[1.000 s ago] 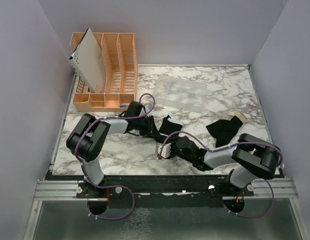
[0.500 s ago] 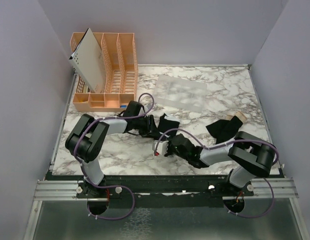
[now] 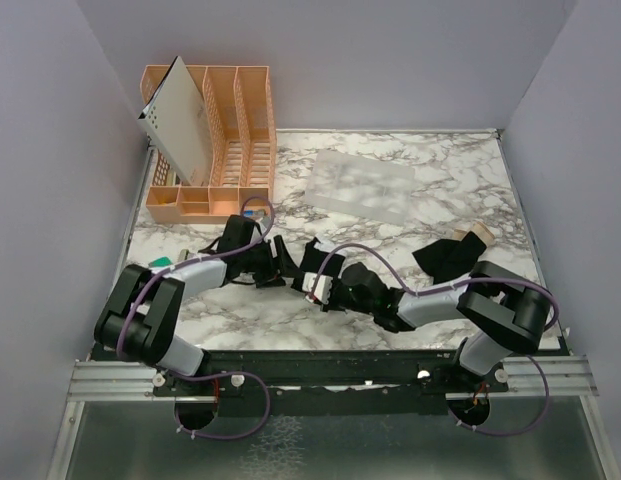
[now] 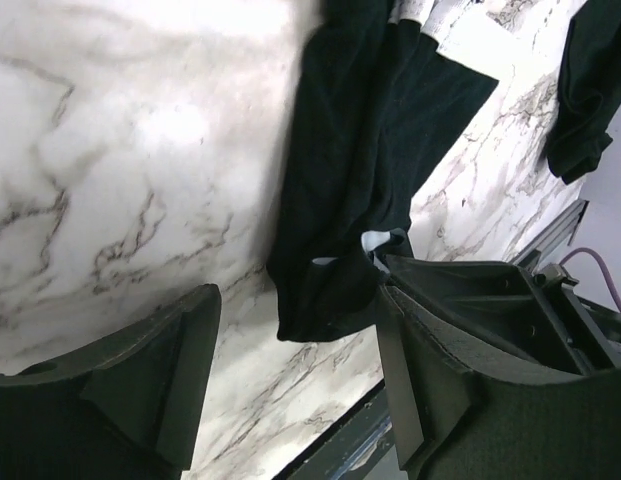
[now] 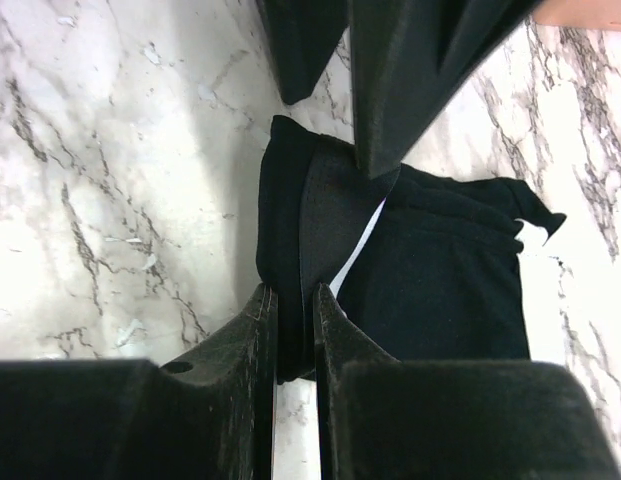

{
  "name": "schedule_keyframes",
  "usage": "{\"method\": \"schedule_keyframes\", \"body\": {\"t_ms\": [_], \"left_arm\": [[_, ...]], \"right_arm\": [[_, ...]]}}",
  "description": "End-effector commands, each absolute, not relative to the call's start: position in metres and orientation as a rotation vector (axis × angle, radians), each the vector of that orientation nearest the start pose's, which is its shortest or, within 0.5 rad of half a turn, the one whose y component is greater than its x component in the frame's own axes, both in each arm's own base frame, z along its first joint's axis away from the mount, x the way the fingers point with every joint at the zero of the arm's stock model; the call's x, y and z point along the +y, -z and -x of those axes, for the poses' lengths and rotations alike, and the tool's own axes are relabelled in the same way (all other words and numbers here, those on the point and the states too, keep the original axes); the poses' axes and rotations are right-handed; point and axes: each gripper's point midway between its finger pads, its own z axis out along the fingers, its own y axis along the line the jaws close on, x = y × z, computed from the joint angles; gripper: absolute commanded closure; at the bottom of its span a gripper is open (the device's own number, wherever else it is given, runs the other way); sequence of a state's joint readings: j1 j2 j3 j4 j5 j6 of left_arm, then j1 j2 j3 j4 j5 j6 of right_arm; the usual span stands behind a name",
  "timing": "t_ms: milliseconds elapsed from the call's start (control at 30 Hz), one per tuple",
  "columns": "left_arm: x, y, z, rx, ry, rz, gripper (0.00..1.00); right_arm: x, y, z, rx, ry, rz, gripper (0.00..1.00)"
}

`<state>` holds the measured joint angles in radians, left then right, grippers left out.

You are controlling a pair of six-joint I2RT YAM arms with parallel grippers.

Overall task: Roll the underwear
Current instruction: Roll the underwear to the center of the board.

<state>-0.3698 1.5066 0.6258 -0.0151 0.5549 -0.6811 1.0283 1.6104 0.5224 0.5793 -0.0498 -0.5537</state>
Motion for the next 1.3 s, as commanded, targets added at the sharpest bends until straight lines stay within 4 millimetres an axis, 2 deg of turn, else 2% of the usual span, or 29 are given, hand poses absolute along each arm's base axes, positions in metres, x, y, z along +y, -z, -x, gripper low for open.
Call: {"method": "schedule_keyframes", "body": {"t_ms": [0, 133, 267, 467, 600, 733, 900, 1033, 1267], "left_arm": [[-0.201, -0.027, -0.229, 2.675, 0.999, 0.259, 0.3], [-0.202, -0.035, -0.226, 2.604, 1.048, 0.288, 0.23], [-0.207, -0.046, -0.226, 2.55, 1.11, 0.283, 0.18], [-0.209, -0.036, -0.217, 2.57, 1.149, 0.4, 0.17], [-0.213, -0.026, -0.214, 2.575, 1.166, 0.513, 0.22], [-0.213, -0.016, -0.212, 2.583, 1.146, 0.575, 0.29], [-0.209, -0.007, -0.212, 2.608, 1.093, 0.567, 0.53], [-0.203, 0.001, -0.21, 2.637, 1.024, 0.557, 0.67], [-0.204, -0.004, -0.214, 2.642, 1.015, 0.534, 0.87]], "right_arm": [[0.34, -0.022, -0.195, 1.534, -0.521, 1.44, 0.99], [0.341, -0.022, -0.186, 1.579, -0.629, 1.337, 0.99], [0.339, -0.014, -0.181, 1.627, -0.668, 1.302, 0.99], [0.338, -0.011, -0.181, 1.643, -0.678, 1.264, 1.0], [0.335, -0.007, -0.181, 1.654, -0.668, 1.26, 1.0], [0.333, -0.004, -0.182, 1.666, -0.663, 1.244, 1.0], [0.332, -0.002, -0.181, 1.666, -0.666, 1.236, 0.99], [0.33, -0.004, -0.182, 1.658, -0.662, 1.222, 0.98], [0.33, -0.009, -0.178, 1.65, -0.7, 1.196, 0.95]]}}
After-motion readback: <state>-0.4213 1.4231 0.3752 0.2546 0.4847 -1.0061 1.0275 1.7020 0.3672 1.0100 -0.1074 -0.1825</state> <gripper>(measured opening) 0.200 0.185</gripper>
